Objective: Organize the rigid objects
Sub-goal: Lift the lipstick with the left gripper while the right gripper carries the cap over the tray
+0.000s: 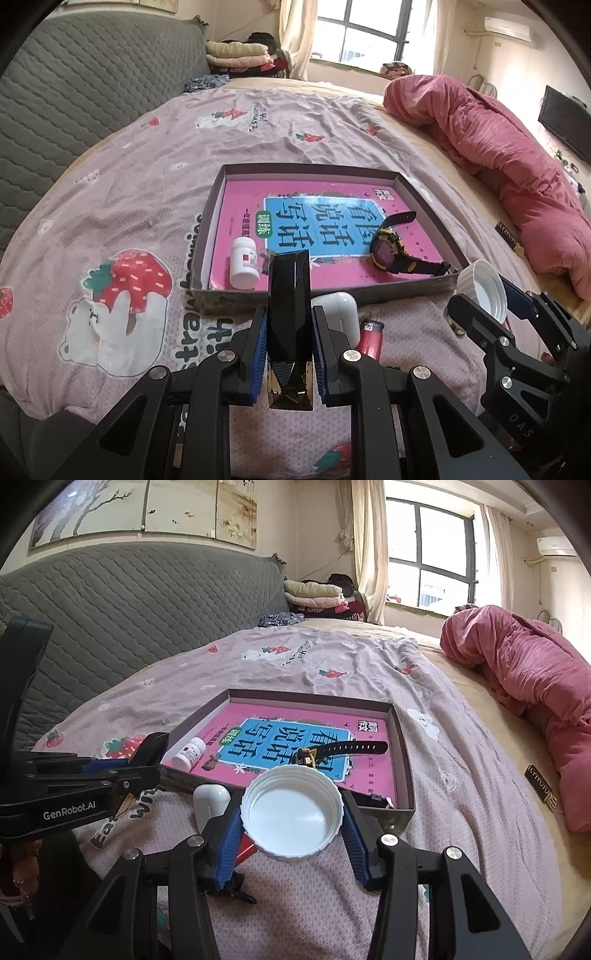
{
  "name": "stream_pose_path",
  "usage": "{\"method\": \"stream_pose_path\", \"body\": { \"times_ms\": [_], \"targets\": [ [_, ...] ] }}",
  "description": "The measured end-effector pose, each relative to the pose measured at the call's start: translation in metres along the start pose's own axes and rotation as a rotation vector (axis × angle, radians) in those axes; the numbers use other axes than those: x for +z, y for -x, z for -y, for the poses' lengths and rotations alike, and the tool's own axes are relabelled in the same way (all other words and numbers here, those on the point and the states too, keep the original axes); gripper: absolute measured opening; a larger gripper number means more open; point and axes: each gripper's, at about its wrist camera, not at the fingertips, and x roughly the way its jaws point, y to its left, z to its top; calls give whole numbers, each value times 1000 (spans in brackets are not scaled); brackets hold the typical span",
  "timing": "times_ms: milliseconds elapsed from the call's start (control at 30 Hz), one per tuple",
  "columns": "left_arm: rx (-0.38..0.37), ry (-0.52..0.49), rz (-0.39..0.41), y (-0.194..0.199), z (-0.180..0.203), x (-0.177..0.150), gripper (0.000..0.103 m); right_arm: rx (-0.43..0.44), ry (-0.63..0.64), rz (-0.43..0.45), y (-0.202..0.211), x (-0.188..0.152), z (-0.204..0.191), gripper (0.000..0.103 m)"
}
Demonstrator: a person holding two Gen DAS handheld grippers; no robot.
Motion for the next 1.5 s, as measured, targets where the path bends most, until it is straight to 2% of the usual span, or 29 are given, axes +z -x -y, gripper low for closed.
{"method": "stream_pose_path", "body": {
  "times_ms": [700,1500],
  "targets": [
    [2,-4,17,-12,17,29,22,-22,-65,85,2,16,22,50],
    [13,7,-4,-41,15,43,22,-46,-77,110,-22,27,40,50]
  ]
}}
